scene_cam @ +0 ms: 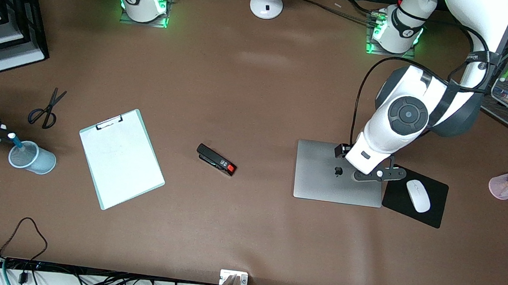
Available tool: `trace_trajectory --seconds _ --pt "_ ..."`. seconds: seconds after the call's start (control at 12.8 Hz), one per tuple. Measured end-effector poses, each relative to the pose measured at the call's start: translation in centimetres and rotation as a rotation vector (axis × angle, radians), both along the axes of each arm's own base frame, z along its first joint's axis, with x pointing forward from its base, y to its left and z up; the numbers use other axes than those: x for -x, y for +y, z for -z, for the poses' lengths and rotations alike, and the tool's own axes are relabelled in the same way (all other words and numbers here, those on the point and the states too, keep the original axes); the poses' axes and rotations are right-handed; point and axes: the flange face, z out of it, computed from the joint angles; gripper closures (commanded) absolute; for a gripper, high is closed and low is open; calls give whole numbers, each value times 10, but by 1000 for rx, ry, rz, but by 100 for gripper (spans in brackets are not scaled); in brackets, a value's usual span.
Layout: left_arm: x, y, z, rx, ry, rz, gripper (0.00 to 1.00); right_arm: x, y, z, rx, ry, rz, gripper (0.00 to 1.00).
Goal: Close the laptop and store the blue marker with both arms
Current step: 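Press the laptop lid shut with the left gripper, then lower the marker into the pen cup while the left gripper withdraws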
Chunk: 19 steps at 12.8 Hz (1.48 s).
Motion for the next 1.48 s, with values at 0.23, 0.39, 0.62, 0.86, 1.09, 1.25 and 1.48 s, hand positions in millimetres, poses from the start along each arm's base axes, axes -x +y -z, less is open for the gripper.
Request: trace_trajectory --seconds 0.23,0.39,0.62,0.86,1.09,1.25,1.48 --pt "-3 6 -15 -2 -18 -8 0 2 -7 4 -1 -7 4 100" --pt "1 14 -38 -12 -21 -12 0 1 -8 8 -2 -4 6 100" --pt "5 38 -78 -16 -40 27 0 1 -12 25 0 -4 12 100" --pt "9 59 -106 -18 -50 67 0 2 -14 39 -1 -4 13 100" --pt "14 62 -118 -21 -53 70 0 2 -14 51 -9 9 13 99" --pt "15 67 -136 -23 -59 58 0 5 -17 62 -15 21 19 99" --pt "13 86 -183 -23 -77 46 0 10 -26 76 -23 37 35 99"
